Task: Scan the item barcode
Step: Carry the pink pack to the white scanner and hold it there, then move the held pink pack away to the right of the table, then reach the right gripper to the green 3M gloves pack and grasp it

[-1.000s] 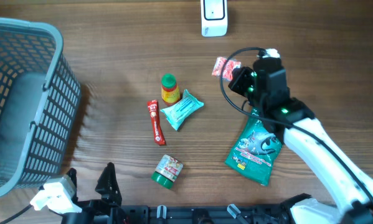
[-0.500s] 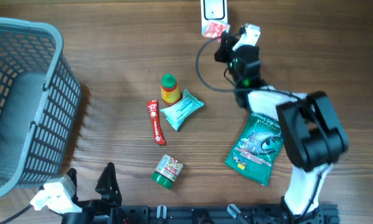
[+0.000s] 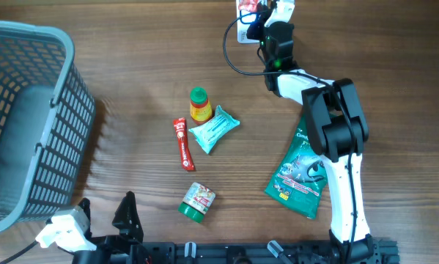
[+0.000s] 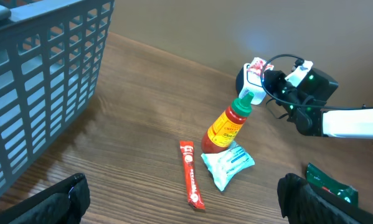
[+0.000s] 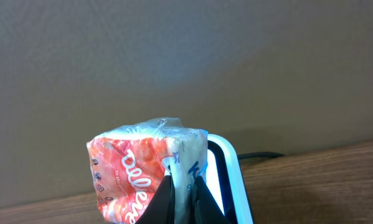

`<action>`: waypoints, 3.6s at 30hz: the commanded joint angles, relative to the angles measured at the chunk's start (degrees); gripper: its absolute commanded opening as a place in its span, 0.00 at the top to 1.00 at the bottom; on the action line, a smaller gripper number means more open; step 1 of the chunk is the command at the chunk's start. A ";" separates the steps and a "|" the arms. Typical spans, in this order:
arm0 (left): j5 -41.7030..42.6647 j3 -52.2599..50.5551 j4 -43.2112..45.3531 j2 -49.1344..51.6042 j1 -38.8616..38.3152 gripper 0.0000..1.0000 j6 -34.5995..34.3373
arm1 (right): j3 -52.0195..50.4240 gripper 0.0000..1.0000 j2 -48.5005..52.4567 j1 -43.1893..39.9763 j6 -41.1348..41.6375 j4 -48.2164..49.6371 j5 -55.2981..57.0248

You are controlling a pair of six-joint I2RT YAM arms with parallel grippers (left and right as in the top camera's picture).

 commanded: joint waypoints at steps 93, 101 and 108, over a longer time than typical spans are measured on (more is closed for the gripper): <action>0.90 -0.17 0.20 -0.15 0.35 0.00 1.20 | -42.40 0.93 -34.01 0.09 30.40 -88.50 -3.74; 0.90 -0.17 0.20 -0.15 0.35 0.00 1.20 | -29.97 0.96 -37.33 -0.39 2.03 -84.06 -43.04; 0.90 -0.17 0.20 -0.15 0.35 0.00 1.20 | -28.44 0.96 -41.86 -0.39 -22.34 -87.27 -62.88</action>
